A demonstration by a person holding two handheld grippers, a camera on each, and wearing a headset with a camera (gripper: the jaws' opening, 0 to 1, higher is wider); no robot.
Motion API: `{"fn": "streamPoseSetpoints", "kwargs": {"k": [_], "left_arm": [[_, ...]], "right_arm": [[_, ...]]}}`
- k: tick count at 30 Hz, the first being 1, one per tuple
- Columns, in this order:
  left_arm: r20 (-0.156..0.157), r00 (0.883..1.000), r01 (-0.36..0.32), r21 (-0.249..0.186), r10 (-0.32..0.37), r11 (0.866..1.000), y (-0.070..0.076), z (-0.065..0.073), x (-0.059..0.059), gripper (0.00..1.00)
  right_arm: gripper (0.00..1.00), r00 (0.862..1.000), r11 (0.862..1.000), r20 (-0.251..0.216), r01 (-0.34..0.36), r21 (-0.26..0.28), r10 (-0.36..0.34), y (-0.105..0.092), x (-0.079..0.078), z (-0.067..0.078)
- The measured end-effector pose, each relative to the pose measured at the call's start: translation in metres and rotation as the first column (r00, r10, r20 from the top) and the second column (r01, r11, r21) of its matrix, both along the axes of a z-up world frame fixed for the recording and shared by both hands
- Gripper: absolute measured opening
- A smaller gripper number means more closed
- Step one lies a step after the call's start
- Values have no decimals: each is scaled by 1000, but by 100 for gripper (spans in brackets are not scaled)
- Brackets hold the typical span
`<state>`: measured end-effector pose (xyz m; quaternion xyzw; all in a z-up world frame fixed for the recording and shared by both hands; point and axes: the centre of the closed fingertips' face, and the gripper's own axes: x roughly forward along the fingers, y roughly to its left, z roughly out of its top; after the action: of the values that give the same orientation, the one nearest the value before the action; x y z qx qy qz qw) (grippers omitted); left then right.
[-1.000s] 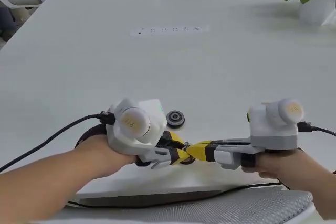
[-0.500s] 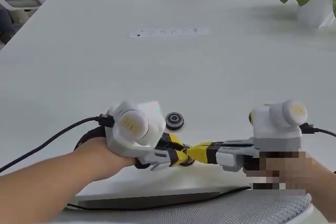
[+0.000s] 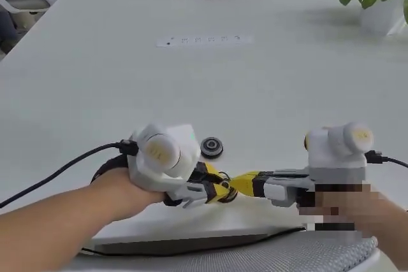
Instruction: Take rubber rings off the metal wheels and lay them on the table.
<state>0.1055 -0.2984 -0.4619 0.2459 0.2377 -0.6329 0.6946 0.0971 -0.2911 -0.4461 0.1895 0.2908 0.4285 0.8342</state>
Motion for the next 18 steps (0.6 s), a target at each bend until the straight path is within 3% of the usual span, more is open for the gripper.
{"fn": "streamPoseSetpoints", "kwargs": {"k": [2,12,18], "left_arm": [[-5,1000,-2,-3,2,1000,0,0,0,7],[29,999,30,13,-30,999,-1,1,0,8],[25,999,40,21,-41,999,0,3,-1,10]], "right_arm": [[0,1000,1000,3,1,-5,-1,1,0,0],[0,1000,1000,6,-1,-11,1,2,-2,1],[0,1000,1000,7,-4,-7,4,1,-1,1]]}}
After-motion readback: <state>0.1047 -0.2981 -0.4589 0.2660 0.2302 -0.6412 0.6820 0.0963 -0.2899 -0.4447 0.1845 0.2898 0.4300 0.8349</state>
